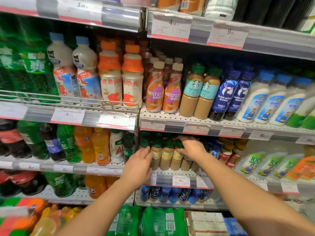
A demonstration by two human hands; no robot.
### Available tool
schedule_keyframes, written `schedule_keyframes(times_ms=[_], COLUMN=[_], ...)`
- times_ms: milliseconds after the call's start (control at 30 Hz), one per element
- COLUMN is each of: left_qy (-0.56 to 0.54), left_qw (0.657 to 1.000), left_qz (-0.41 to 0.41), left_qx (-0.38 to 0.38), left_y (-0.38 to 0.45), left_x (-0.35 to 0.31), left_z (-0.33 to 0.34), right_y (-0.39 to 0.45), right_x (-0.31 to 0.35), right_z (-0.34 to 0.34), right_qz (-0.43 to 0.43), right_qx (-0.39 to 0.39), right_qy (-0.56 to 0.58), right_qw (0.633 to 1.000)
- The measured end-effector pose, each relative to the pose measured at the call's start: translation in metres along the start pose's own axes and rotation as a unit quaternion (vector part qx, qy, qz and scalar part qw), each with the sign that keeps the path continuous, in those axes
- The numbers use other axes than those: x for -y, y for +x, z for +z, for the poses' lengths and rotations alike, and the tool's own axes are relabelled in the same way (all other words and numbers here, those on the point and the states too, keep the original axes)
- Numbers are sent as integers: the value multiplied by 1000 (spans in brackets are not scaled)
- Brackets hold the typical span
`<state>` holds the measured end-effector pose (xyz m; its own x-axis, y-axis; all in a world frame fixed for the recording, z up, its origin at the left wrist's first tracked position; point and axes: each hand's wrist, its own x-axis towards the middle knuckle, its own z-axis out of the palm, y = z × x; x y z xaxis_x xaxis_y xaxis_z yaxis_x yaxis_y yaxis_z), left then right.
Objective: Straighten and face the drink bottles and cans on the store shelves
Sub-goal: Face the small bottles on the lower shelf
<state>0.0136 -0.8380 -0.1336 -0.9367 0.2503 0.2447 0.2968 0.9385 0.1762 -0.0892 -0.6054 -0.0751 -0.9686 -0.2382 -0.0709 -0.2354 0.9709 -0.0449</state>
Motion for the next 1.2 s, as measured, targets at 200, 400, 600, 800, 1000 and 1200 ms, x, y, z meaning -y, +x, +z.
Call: schedule_keyframes(times_ms=[200,400,600,800,1000,1200], left_qy=[-17,-2,-4,-3,-49,-80], left_qw=[998,999,999,999,996,990], left_qz=[-8,-37,-35,0,62,111], left_qx=[-53,-23,-23,-36,-45,19], left_y=[6,19,19,14,5,-5], left_x=[0,2,5,2,-23,-63], left_z=[-2,-2,1,-1,9,41], right_y=[0,10,8,-17,-67,-135], right_x=[14,35,37,36,11,-19], right_z=[-5,2,2,14,40,83], right_qz=[-44,-50,-37,-42,-44,39], right_qx=[-33,-22,-25,-70,-106,-52], right_qy=[8,-8,-17,-23,81,197], right_qw=[998,998,999,996,990,978])
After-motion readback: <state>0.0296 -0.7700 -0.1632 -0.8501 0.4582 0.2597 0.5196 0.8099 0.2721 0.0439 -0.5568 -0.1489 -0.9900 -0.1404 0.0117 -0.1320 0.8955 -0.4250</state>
